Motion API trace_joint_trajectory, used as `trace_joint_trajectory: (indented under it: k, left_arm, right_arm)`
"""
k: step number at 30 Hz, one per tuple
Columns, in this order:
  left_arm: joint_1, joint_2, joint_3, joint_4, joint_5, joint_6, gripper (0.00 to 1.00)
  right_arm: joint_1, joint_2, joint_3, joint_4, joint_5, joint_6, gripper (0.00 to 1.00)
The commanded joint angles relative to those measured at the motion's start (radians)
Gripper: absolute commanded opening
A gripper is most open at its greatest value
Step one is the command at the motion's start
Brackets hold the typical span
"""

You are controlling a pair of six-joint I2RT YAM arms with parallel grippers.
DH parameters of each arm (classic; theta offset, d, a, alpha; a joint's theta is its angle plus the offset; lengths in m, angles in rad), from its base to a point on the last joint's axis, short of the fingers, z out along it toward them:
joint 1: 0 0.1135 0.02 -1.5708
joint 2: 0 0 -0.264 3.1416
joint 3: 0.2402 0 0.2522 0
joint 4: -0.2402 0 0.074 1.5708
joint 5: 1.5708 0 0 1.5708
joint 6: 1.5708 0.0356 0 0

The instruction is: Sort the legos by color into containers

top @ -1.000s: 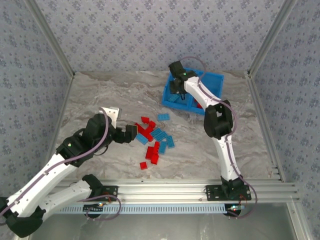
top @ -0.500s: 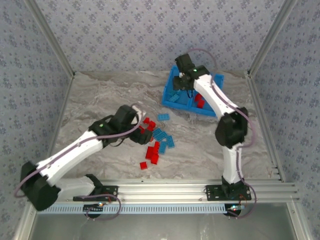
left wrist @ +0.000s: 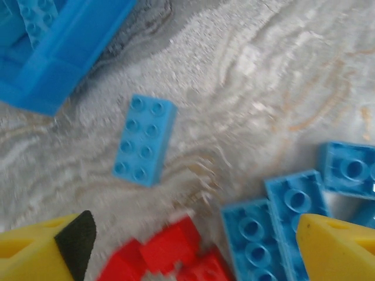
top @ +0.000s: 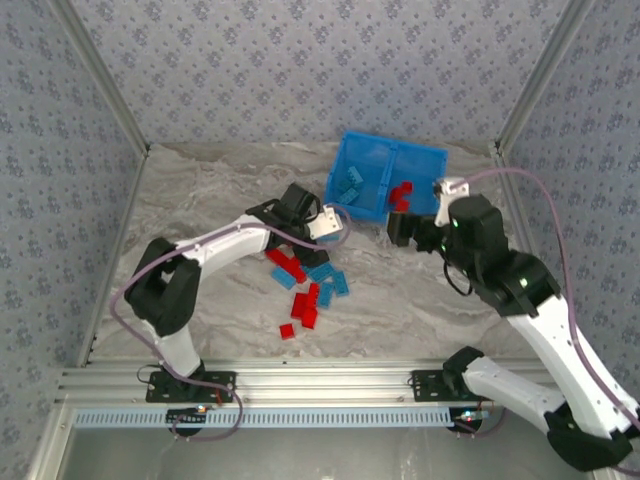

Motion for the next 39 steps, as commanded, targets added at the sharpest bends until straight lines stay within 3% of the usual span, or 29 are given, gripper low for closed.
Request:
trace_joint_trajectory:
  k: [1,5,17,21,31,39]
  left_arm:
    - [0.054,0.046,0.022,0.100,0.163,0.146,0.84]
    - [0.071,0.125,0.066,0.061,0.193,0.248,0.79]
    - [0.104,0.282,0.234,-0.028,0.227,0.323,0.78]
    - [0.104,0.342,0.322,-0.133,0.239,0.348,0.67]
    - [0.101,0.383,0.315,-0.143,0.203,0.368,0.60]
    - [0.090,0.388,0.295,-0.140,0.174,0.383,0.37]
  right_arm:
    - [0.010,-0.080,-0.072,-0.079,0.058,0.117,1.00]
    - [0.012,-0.118,-0.057,-0.152,0.068,0.137,1.00]
    - [0.014,-0.120,-0.029,-0.188,0.063,0.152,1.00]
    - [0.015,-0.120,-0.028,-0.191,0.062,0.156,1.00]
    - [0.016,-0.124,-0.018,-0.188,0.072,0.163,1.00]
    - [0.017,-0.132,-0.018,-0.192,0.072,0.182,1.00]
